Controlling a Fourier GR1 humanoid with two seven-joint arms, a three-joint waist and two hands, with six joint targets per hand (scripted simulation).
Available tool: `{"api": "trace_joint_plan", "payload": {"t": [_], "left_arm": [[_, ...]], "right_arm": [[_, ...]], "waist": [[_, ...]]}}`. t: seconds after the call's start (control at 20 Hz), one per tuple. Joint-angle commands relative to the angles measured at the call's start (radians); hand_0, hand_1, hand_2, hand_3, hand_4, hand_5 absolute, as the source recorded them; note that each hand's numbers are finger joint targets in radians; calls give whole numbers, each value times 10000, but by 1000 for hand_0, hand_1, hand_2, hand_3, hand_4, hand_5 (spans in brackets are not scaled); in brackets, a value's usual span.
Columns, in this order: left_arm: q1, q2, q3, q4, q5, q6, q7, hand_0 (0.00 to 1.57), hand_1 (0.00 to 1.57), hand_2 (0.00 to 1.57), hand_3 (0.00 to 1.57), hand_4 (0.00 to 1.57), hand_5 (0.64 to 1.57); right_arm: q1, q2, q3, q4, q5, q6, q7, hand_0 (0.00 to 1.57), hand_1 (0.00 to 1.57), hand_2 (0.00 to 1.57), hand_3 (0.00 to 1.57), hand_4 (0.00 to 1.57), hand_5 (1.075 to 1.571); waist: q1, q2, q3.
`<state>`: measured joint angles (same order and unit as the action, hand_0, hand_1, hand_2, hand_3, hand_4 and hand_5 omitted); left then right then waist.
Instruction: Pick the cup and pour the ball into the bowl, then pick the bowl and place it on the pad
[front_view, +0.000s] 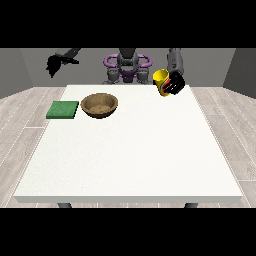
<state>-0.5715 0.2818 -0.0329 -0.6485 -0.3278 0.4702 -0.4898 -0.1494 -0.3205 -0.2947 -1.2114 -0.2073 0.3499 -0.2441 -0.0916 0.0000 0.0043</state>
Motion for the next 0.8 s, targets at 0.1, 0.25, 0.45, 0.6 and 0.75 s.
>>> {"api": "trace_joint_plan", "payload": {"t": [0.1,0.25,0.45,0.6,0.75], "left_arm": [[-1446,391,-1059,95,-1829,413,2796,1486,1486,1571,1571,1571,1274],[-2108,28,-1744,92,-2947,872,3909,1490,1490,1571,1571,1512,1267],[-1615,-128,-1732,-362,-3352,473,4170,1490,1490,1571,1571,1512,1267],[-2057,-70,-1898,245,-4069,632,5049,1496,1496,1571,1571,1507,1245],[-2866,-168,-2771,293,-5301,443,6167,1516,1516,1571,1571,1571,1211]], "right_arm": [[96,-221,-123,834,-70,584,-432,0,0,0,0,0,1569],[-459,-374,-345,1388,-3,365,-636,0,0,0,0,0,1568],[-71,-393,-385,1489,80,523,-1013,0,0,0,0,0,1569],[-265,-97,-27,656,-228,563,9,0,0,0,0,0,1569],[-347,-359,-284,1284,-152,554,-267,0,0,0,0,0,1570]], "waist": [[-50,-277,-24],[235,32,-21],[298,-197,-38],[-383,-305,-42],[-164,-631,-32]]}}
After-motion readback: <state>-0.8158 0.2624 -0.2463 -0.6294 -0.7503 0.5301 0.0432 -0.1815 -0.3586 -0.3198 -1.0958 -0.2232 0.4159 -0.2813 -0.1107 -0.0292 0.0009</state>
